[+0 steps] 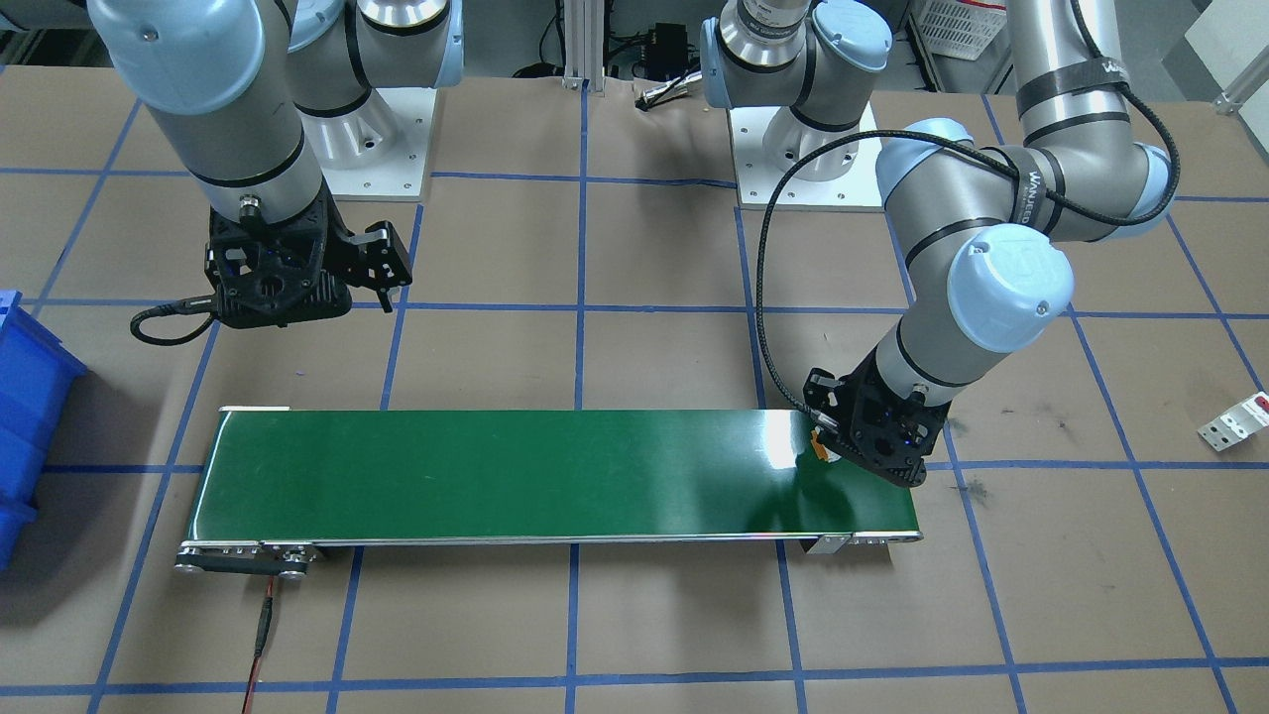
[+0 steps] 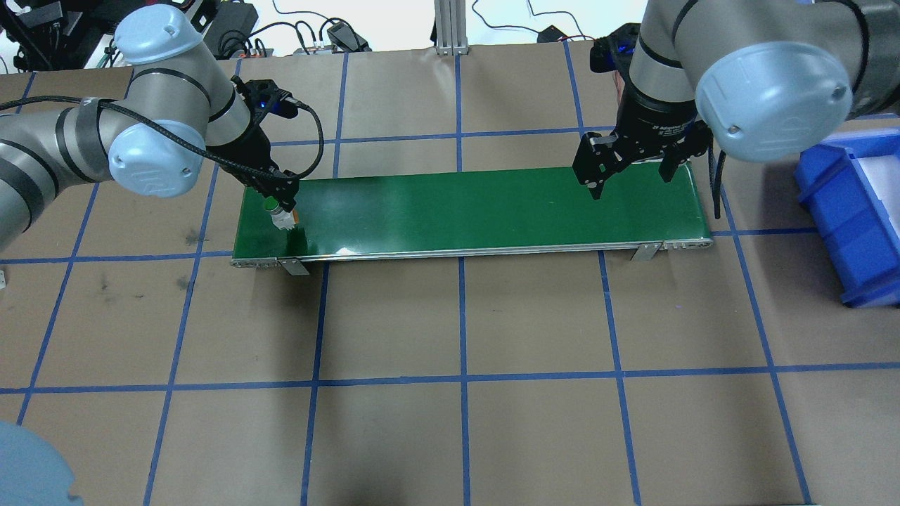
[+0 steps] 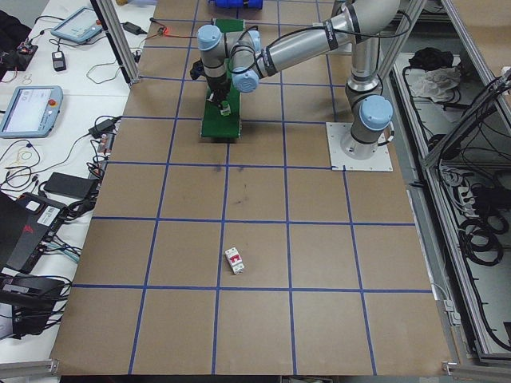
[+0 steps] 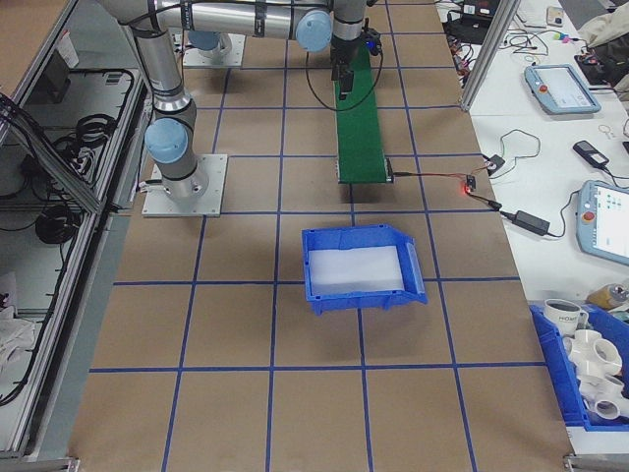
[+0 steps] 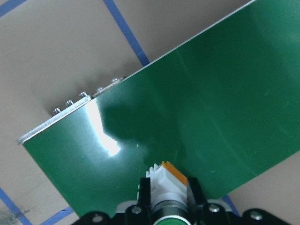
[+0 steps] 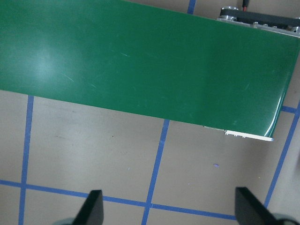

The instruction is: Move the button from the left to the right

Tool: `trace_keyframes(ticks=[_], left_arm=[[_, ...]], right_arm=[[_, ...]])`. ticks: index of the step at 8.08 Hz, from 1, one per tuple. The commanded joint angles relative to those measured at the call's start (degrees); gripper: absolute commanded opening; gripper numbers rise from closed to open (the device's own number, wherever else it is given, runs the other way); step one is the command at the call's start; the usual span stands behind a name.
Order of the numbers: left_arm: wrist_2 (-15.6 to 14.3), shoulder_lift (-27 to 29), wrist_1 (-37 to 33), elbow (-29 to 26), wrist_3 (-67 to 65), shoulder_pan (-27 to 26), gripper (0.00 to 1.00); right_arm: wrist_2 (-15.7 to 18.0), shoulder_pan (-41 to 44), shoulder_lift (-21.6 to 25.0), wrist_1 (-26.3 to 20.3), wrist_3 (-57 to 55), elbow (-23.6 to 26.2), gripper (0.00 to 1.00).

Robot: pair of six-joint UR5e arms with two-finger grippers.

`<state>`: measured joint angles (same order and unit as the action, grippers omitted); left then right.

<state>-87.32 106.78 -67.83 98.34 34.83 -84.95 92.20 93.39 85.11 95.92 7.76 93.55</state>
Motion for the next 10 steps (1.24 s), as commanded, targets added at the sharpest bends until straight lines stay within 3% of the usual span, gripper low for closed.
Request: trace_keyframes(ticks=[1, 7, 9, 10], left_arm=[[-3.73, 0.09, -0.46, 0.09, 9.43, -0.21, 0.00], [-3.29, 0.97, 4.98, 0.27, 10.61, -2.06, 0.05], [-3.21, 1.15, 5.07, 0.27, 10.61, -1.97, 0.16], [-3.29, 1.76, 5.07, 0.19, 10.96, -1.97, 0.16]], right_arm=[[-0.27, -0.05, -0.29, 5.93, -0.19, 0.05, 1.00], [-0.01, -0.05, 0.50, 5.68, -0.55, 0.14, 1.00], [0.78, -0.05, 0.59, 5.59, -0.55, 0.23, 1.00], [0.96, -0.05, 0.50, 4.37, -0.64, 0.40, 1.00]])
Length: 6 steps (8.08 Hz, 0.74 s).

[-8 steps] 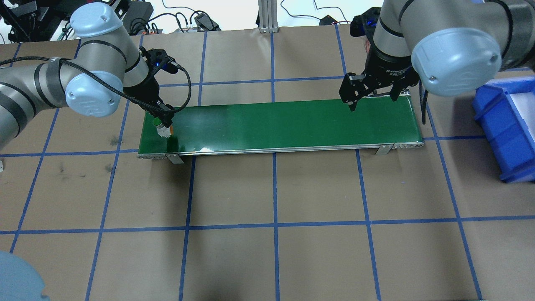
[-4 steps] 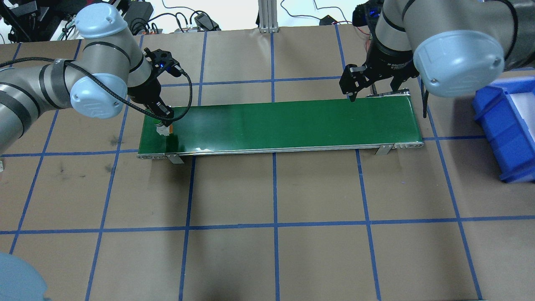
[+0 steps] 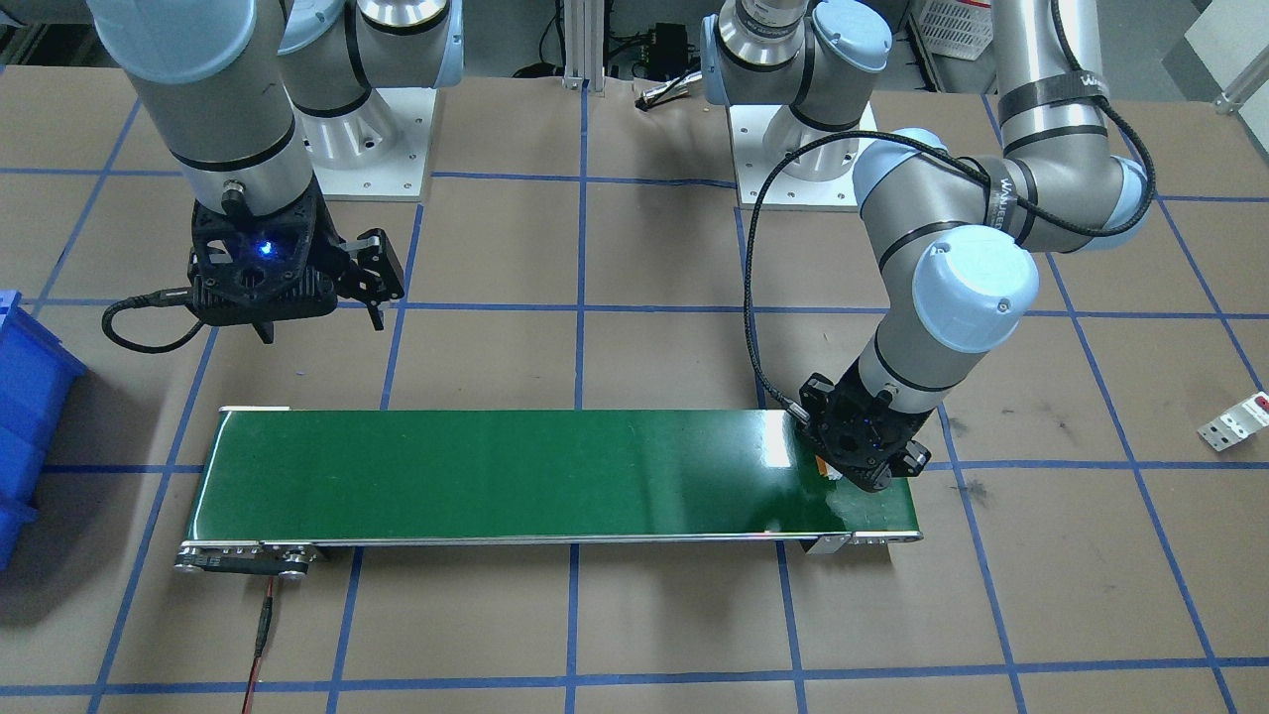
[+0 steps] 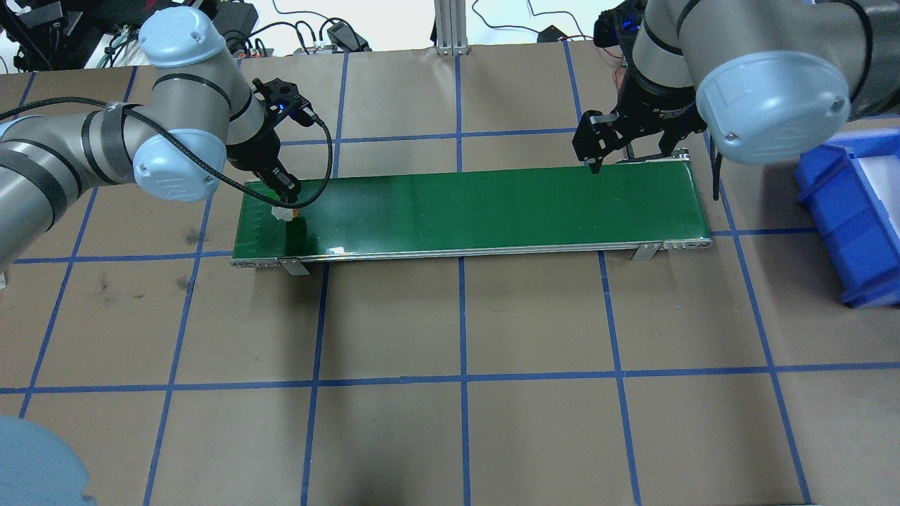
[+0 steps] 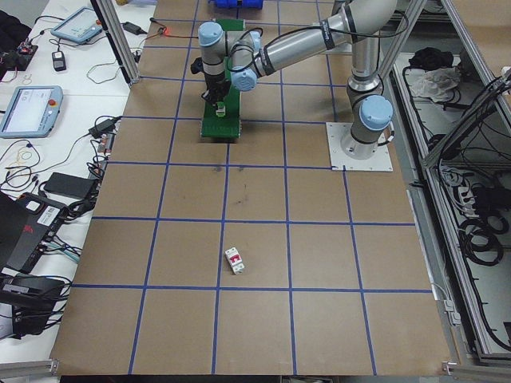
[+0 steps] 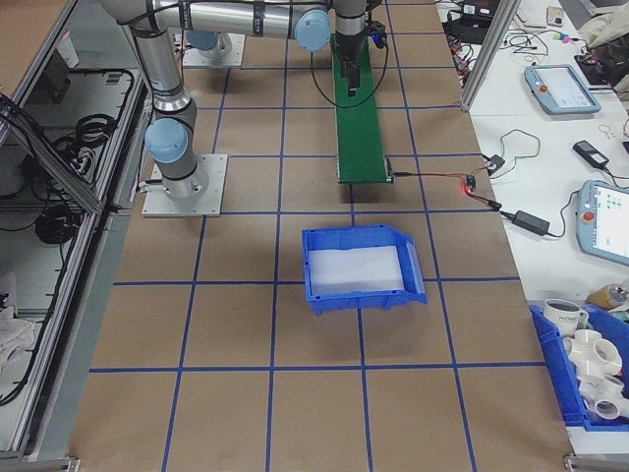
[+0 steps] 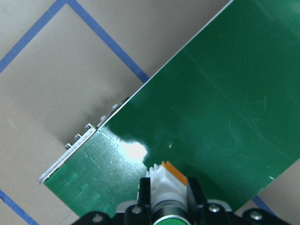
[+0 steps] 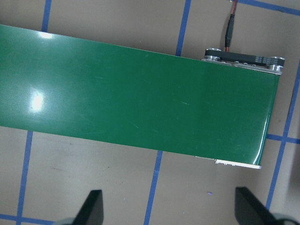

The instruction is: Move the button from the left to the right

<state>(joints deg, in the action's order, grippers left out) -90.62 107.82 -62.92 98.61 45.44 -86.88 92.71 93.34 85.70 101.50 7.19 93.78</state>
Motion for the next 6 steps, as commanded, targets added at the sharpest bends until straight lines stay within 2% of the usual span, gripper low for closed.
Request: trace_keyframes(ticks=[1, 2, 3, 5, 6], left_arm=[[-0.08, 0.99, 0.16, 0.00, 0.18, -0.04, 0.16], [-0.17, 1.08, 0.16, 0.00, 0.00, -0.04, 0.48], [-0.26, 0.73, -0.10, -0.34, -1.13, -0.13, 0.99], [-0.26, -0.59, -2.46, -0.52, -1.23, -0.30, 1.00], [-0.09, -1.46, -7.52, -0.70, -1.32, -0.31, 1.00]], right_arm=[[0.19, 0.00, -0.27, -1.66, 0.19, 0.17, 1.00], [0.62, 0.00, -0.36, -1.57, 0.10, 0.17, 1.00], [-0.33, 0.00, -0.27, -2.10, 0.01, 0.17, 1.00], [0.54, 0.00, -0.53, -1.23, 0.98, 0.17, 1.00], [0.45, 0.00, -0.62, -1.83, 1.07, 0.17, 1.00]])
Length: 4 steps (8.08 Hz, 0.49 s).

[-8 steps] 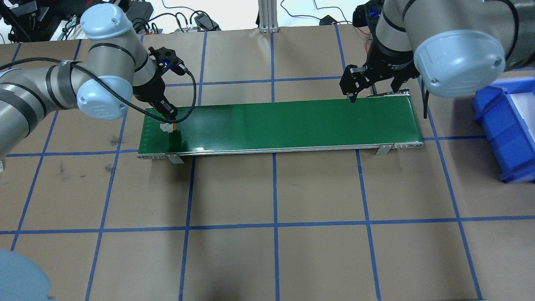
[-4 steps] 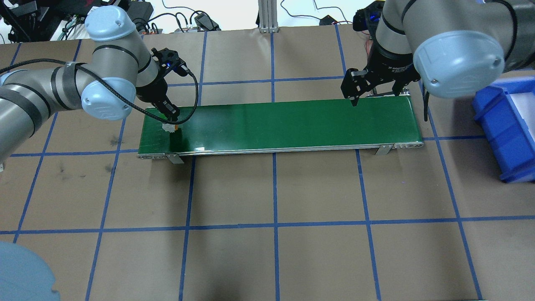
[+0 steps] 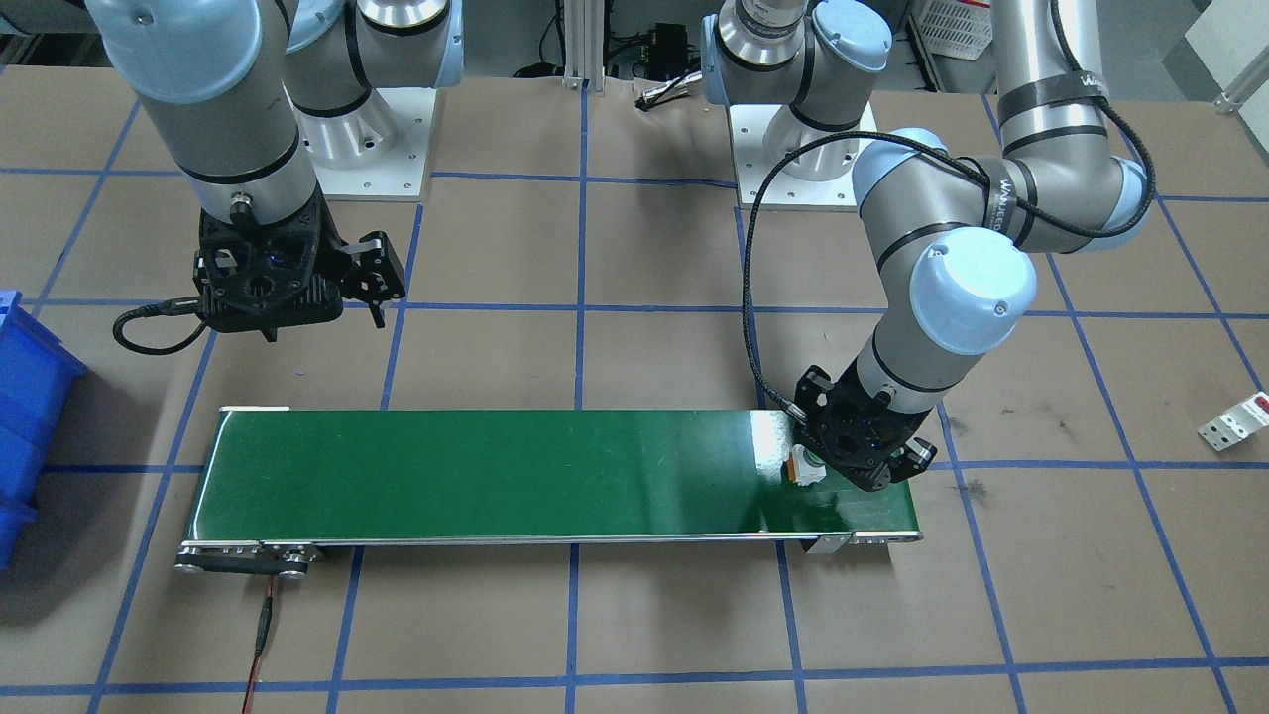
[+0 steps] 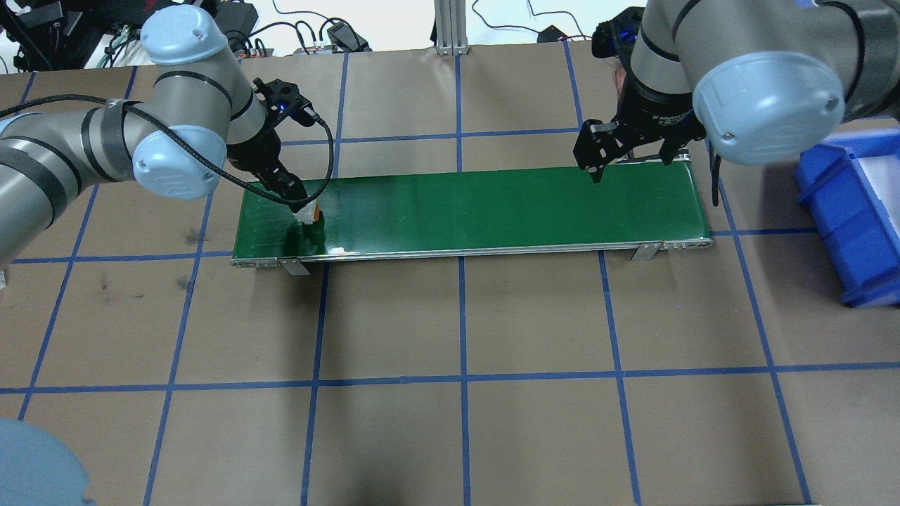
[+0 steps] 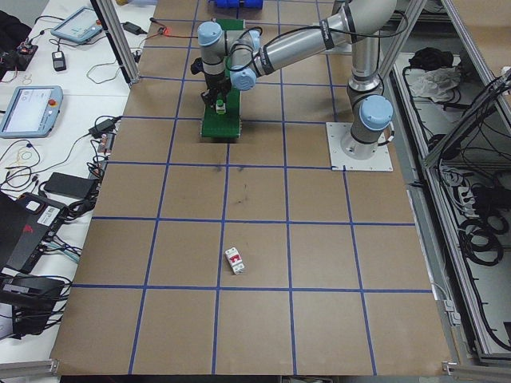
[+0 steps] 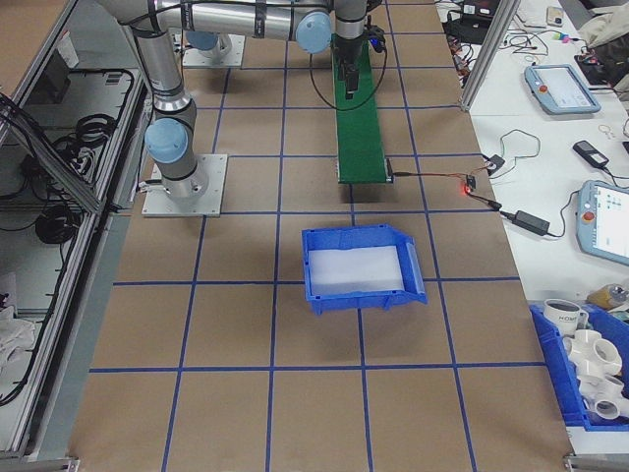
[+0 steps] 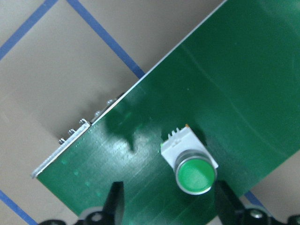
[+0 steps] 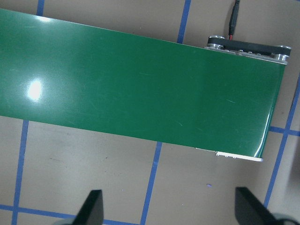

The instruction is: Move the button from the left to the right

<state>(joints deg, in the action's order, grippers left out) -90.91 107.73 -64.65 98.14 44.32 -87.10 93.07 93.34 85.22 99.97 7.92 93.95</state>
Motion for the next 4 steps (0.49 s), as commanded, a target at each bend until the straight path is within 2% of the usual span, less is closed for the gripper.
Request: trace_keyframes(ticks=[1, 2, 3, 4], left_arm=[[0.56, -3.73, -9.23, -0.49, -0.38, -0.09, 1.00], [1.00, -6.19, -12.65, -0.67, -0.55, -0.09, 1.00], [1.96, -8.39, -15.39, -1.11, -2.38, 0.00, 1.00], [2.92, -9.89, -16.11, -1.72, -9.88, 0.00, 1.00]], right_arm=[[0.09, 0.00, -0.14, -0.30, 1.91, 0.00, 1.00], [0.09, 0.00, -0.23, -1.43, 1.84, 0.18, 1.00], [-0.95, 0.00, -0.31, -4.57, 1.57, 0.27, 1.00], [-1.14, 0.00, -0.40, -4.08, 1.31, 0.18, 1.00]])
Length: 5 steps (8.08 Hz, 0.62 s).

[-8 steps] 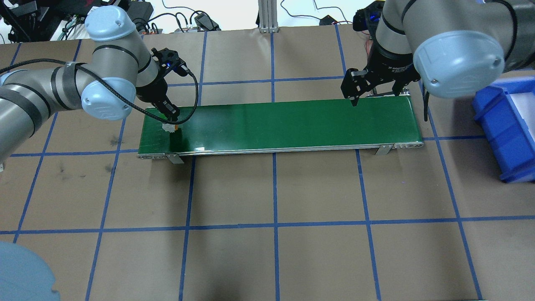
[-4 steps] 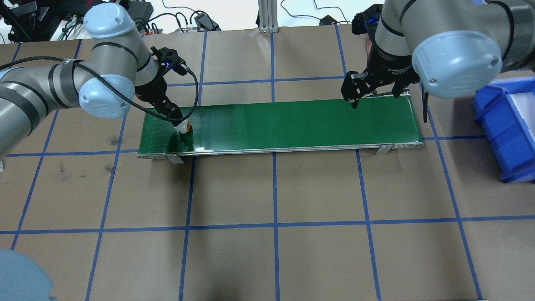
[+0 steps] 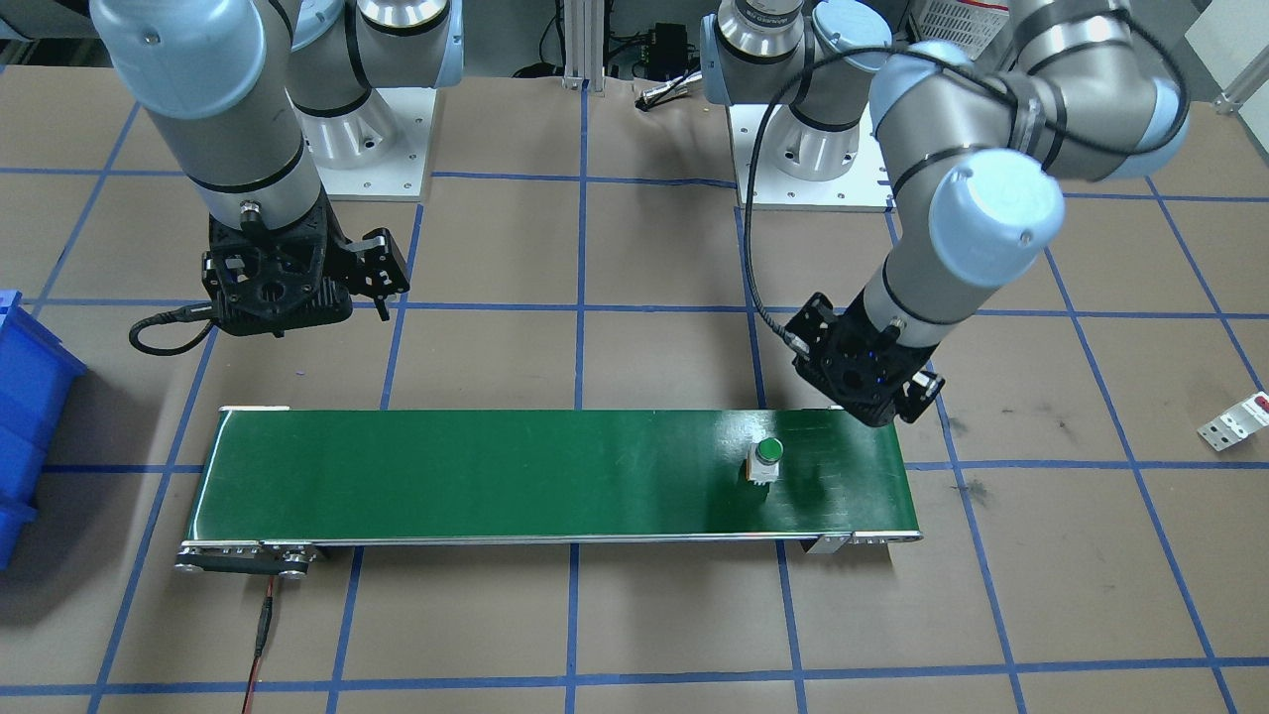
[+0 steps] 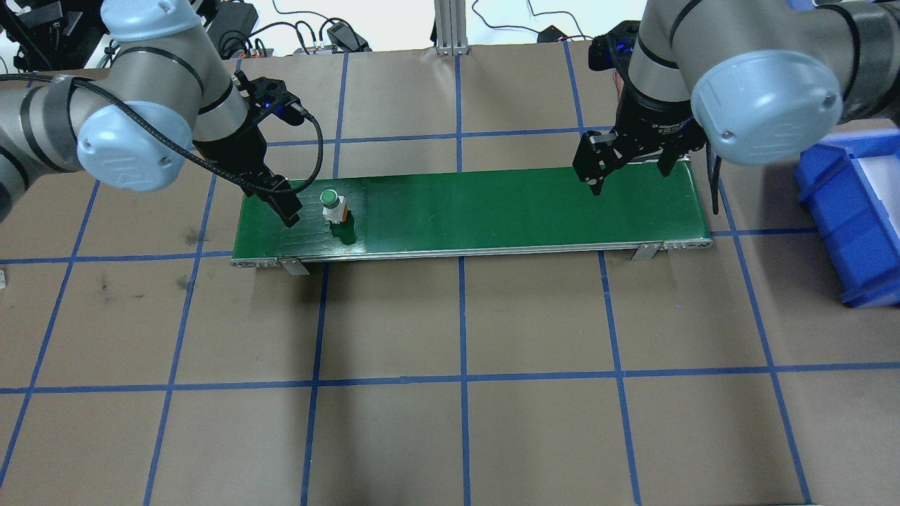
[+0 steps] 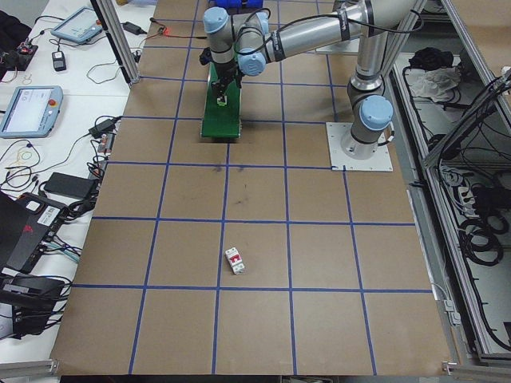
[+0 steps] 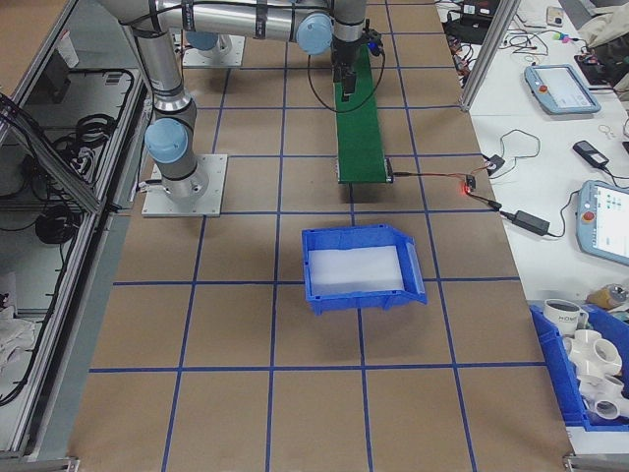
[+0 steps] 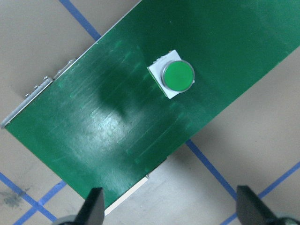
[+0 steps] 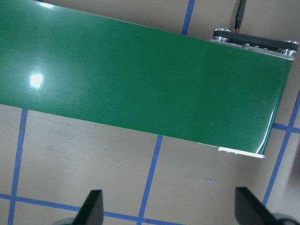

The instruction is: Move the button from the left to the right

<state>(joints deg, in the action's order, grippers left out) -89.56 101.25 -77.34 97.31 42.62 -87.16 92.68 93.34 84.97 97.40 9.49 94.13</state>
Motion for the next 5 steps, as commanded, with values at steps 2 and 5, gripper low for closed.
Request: trace_keyframes(ticks=[2, 5], left_arm=[[1.58, -5.35, -4.13, -3.69, -31.51, -0.20, 1.00], [0.62, -7.47, -21.81, -17.87, -40.25, -0.20, 1.00]], right_arm=[[-6.79, 0.00, -0.33, 0.84, 0.35, 0.09, 1.00], [-5.32, 0.00, -4.27, 8.82, 9.64, 0.01, 1.00]])
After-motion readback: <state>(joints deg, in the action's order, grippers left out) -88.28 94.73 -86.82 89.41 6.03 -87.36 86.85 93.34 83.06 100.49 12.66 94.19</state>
